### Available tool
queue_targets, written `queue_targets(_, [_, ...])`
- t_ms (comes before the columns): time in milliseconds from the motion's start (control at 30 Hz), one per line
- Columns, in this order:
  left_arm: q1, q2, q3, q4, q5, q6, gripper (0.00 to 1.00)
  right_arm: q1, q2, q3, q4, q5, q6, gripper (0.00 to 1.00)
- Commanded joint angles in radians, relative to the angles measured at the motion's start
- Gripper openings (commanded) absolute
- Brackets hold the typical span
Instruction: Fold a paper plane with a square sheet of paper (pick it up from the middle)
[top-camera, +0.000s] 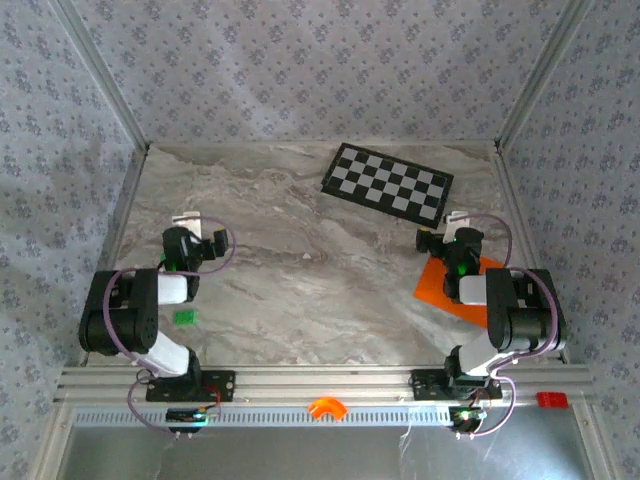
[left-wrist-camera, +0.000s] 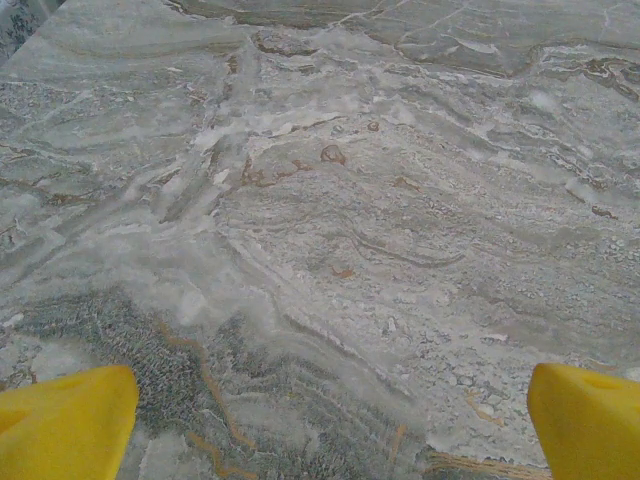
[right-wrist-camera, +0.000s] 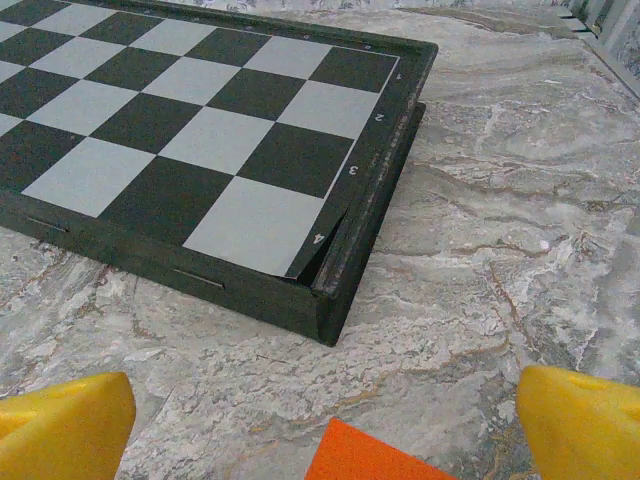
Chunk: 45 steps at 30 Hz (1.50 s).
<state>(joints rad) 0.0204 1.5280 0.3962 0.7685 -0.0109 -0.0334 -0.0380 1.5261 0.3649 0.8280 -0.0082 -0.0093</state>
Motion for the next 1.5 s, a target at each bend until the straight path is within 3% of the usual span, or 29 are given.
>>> queue_targets(0, [0.004, 0.008, 0.018, 0.045, 0.023, 0.017, 1.0, -0.006, 0.011, 0.02, 0.022, -0.007, -0.014, 1.0])
queue_targets(1333, [0.007, 0.009, 0.02, 0.043, 0.031, 0.014, 1.0, -0.005, -0.001, -0.013, 0.074, -0.021, -0.023, 1.0])
queue_targets(1467, [-0.027, -0.028, 0.003, 0.05, -0.091, 0.011, 1.0, 0.014, -0.044, -0.089, 0.176, 0.022, -0.032, 1.0])
